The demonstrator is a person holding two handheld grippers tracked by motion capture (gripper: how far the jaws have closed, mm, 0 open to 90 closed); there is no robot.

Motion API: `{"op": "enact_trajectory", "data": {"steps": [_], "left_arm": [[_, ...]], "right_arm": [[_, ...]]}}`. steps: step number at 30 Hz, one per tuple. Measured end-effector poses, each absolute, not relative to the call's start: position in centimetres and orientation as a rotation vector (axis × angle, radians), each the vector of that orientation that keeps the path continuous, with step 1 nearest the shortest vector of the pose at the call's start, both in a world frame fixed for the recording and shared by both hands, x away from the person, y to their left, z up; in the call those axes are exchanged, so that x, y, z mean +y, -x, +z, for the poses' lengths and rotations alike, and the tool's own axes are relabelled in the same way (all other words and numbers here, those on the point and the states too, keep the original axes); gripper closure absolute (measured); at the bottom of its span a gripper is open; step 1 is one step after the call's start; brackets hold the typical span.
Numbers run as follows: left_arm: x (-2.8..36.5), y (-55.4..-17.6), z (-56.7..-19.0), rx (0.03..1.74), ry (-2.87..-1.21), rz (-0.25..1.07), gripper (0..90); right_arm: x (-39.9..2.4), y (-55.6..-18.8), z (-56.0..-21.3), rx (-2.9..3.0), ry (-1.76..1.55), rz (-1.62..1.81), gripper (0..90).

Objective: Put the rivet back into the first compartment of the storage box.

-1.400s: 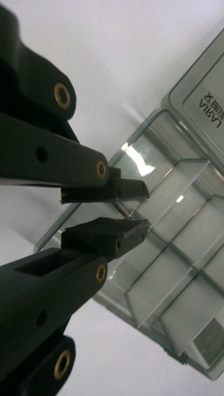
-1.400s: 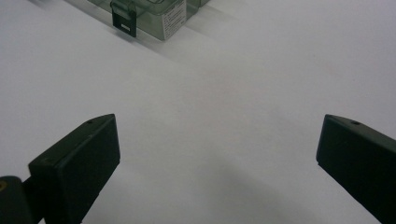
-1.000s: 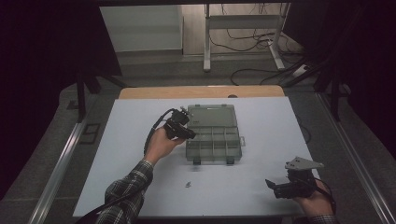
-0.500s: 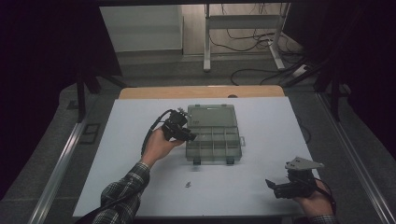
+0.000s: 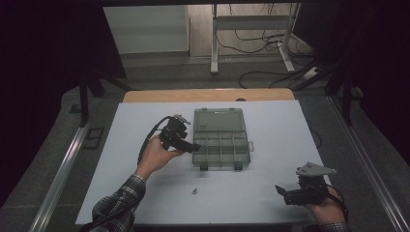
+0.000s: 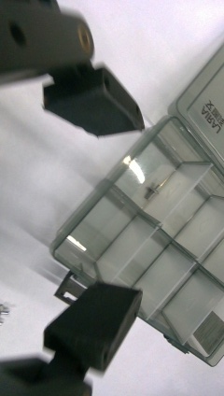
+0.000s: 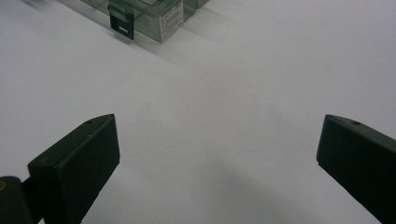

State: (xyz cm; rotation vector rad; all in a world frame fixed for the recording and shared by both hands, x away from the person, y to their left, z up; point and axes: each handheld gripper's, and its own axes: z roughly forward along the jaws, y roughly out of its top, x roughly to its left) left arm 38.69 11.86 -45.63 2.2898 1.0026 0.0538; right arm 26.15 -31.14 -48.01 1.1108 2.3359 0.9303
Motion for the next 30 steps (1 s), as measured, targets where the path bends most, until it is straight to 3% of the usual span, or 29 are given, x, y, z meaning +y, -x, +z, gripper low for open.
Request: {"op": "enact_trajectory", "data": {"steps": [16,30], "left_arm": [[14.0,-35.2,-45.4,0.964,-2.265,0.067,2.1],[15.6,-32.1,-46.9,0.916,-2.253,0.150,0.0]], "right_arm": [[-31.1,-26.1,-48.0,2.335,-1.111,0.926,0.0],[-31.2,-26.2,-47.9,2.320,-1.120,0.930,0.0]]}}
